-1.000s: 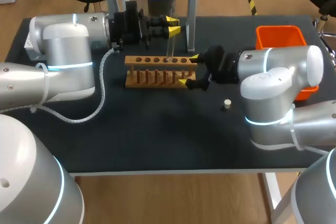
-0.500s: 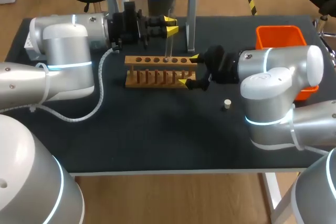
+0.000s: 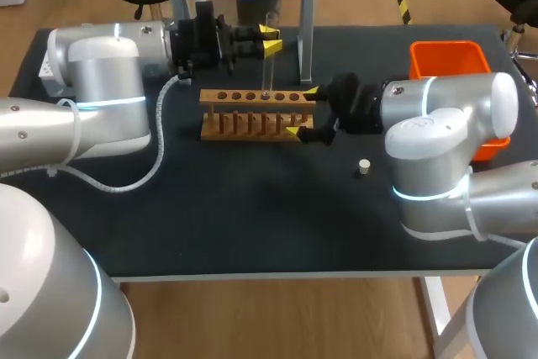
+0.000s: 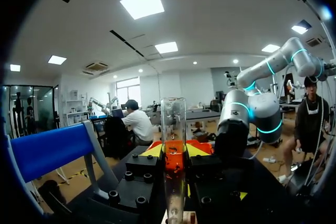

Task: Invert the test tube, pick up the pipette, mount the tip to pipette, aspirate from beaker and dispense into the tube, eject the tip, return the pipette, and cap with the stopper.

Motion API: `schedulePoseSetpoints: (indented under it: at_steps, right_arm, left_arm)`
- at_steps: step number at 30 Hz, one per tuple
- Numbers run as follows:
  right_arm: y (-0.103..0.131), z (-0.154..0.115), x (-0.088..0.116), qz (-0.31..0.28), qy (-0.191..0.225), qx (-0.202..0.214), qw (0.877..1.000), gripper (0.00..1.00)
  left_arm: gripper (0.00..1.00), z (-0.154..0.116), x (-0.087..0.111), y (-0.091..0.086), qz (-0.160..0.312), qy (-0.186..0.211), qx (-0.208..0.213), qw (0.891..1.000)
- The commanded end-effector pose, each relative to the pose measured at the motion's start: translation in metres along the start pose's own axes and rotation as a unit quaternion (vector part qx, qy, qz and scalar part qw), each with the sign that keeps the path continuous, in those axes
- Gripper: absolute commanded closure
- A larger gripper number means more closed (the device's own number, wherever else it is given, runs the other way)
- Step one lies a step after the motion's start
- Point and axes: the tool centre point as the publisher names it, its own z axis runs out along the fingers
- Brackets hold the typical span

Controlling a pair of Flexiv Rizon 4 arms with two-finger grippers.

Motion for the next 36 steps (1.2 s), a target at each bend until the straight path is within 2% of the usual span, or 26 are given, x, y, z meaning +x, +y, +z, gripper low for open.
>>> schedulePoseSetpoints:
  at_steps: [1,36]
  right_arm:
    - [0.000,-0.001,-0.001,0.000,0.002,0.001,1.000,0.00]
    - [0.000,-0.001,-0.001,0.000,0.002,0.001,1.000,0.00]
  left_arm:
    - [1.00,0.002,-0.005,0.006,-0.005,0.002,0.003,1.000]
    - [1.00,-0.004,-0.012,0.027,-0.024,-0.002,0.004,1.000]
